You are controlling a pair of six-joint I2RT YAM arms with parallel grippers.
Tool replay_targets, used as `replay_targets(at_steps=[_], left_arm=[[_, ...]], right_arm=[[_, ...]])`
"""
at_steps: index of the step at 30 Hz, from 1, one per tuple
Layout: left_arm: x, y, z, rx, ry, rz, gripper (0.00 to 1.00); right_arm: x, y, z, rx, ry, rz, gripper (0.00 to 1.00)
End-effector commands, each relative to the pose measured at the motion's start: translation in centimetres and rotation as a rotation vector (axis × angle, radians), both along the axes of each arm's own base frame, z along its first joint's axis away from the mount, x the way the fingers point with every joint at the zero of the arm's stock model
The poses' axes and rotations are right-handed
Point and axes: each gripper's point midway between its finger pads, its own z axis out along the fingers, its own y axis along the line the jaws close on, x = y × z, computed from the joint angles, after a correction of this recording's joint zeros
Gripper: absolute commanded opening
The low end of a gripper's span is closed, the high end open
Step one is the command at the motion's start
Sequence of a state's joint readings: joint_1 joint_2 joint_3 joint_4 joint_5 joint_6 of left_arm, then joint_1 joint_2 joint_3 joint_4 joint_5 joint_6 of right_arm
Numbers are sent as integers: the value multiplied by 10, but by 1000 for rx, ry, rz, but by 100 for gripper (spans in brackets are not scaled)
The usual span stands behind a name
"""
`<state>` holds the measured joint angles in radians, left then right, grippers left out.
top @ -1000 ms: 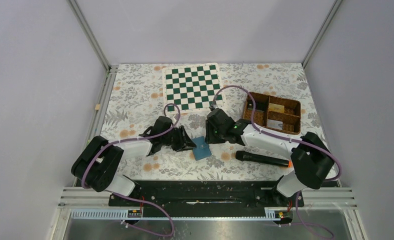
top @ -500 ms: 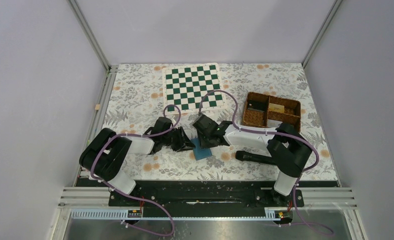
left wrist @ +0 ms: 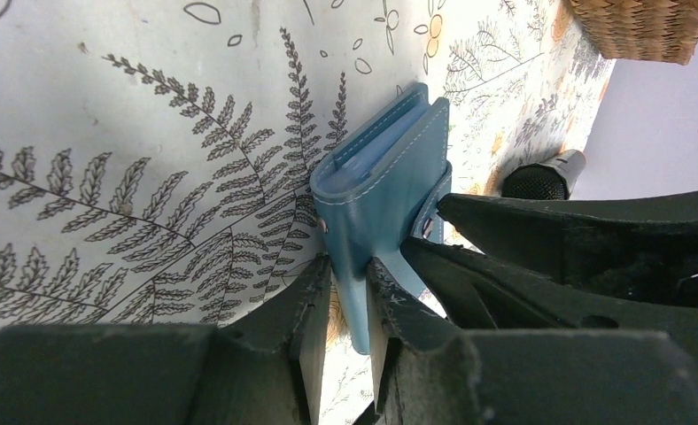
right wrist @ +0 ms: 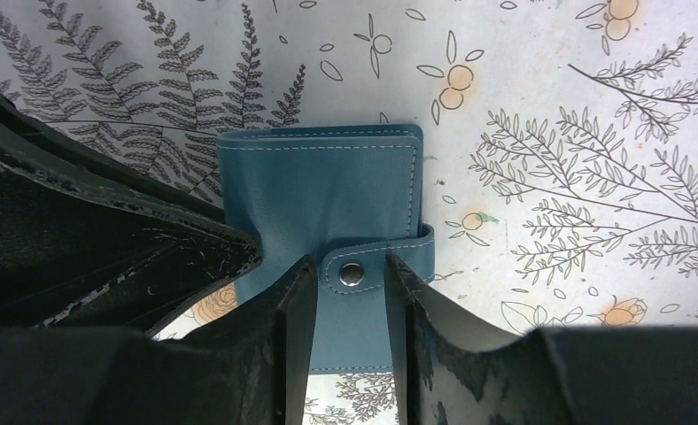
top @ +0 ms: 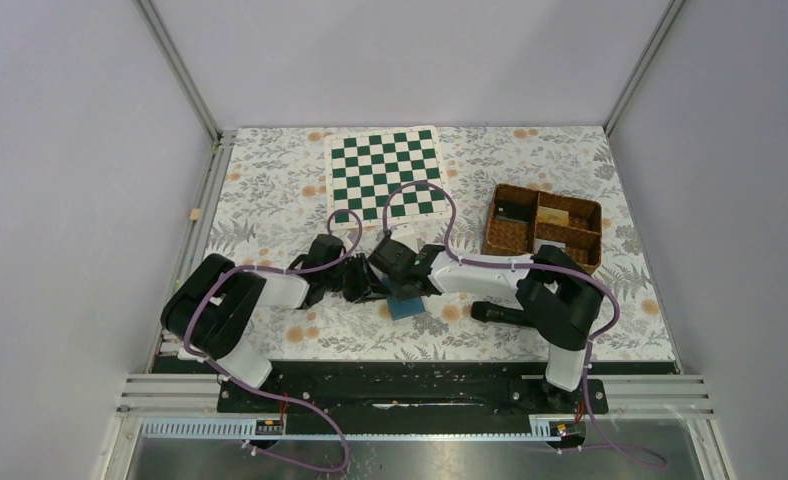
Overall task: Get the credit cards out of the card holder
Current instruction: Open the card holder at the center of the board.
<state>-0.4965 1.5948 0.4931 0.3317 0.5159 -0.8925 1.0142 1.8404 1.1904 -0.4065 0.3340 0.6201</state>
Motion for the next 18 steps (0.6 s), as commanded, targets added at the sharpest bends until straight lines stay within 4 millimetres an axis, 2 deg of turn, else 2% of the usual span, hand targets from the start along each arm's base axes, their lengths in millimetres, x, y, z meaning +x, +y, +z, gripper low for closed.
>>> replay_targets(at_steps=[1, 8, 12, 18], left_arm=[[-12, 11, -24, 62, 50, 10, 22], [-13, 10, -23, 50, 48, 8, 21], [-13, 11, -23, 48, 49, 9, 21], [-14, 10, -25, 48, 54, 7, 21]], right_arm=[[5, -15, -3, -122, -50, -16, 40], [2, -12, -15, -169, -47, -9, 35], [0, -10, -17, -174, -44, -10, 25], [-3, -8, -12, -126, -43, -15, 4]])
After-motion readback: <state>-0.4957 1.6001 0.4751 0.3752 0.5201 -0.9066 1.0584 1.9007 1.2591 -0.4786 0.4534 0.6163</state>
